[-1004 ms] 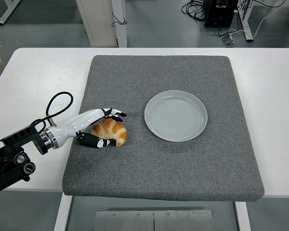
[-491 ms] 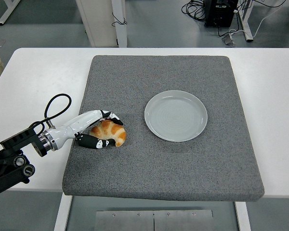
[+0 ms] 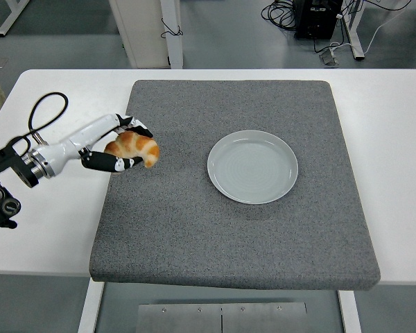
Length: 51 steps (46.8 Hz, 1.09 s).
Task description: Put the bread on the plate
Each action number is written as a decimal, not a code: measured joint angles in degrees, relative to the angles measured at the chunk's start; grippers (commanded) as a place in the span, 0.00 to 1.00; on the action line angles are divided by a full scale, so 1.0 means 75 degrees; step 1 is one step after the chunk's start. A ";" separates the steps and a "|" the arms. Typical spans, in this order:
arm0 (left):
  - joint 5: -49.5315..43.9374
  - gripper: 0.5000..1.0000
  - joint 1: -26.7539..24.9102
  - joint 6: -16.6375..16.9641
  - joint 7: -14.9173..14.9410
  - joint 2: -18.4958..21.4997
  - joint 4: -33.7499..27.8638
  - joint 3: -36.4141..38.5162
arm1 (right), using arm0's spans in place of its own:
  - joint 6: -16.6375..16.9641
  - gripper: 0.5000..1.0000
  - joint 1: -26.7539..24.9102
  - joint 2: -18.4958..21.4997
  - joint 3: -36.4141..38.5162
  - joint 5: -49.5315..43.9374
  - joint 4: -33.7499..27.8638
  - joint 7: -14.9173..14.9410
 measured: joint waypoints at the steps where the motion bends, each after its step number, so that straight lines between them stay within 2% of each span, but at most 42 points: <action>1: -0.0084 0.00 -0.0106 -0.0024 0.0003 0.0035 0.0000 0.0004 | 0.0000 1.00 0.0000 0.0000 0.0000 0.0000 0.0000 0.0000; 12: -0.0807 0.00 -0.1010 -0.0453 0.0053 0.0521 0.0000 0.0014 | -0.0001 1.00 -0.0001 0.0000 0.0000 -0.0002 0.0000 0.0000; 21: -0.0991 0.00 -0.1403 -0.0613 0.0108 0.0592 0.0002 -0.0002 | 0.0000 1.00 0.0000 0.0000 0.0000 0.0002 0.0000 0.0000; 44: -0.1261 0.00 -0.2443 -0.1085 0.0403 0.0470 0.0105 0.0136 | 0.0001 1.00 0.0000 0.0000 0.0000 0.0003 0.0000 0.0000; 51: -0.1246 0.00 -0.2621 -0.1086 0.0671 -0.0036 0.0378 0.0149 | 0.0000 1.00 0.0000 0.0000 -0.0001 0.0003 0.0000 0.0000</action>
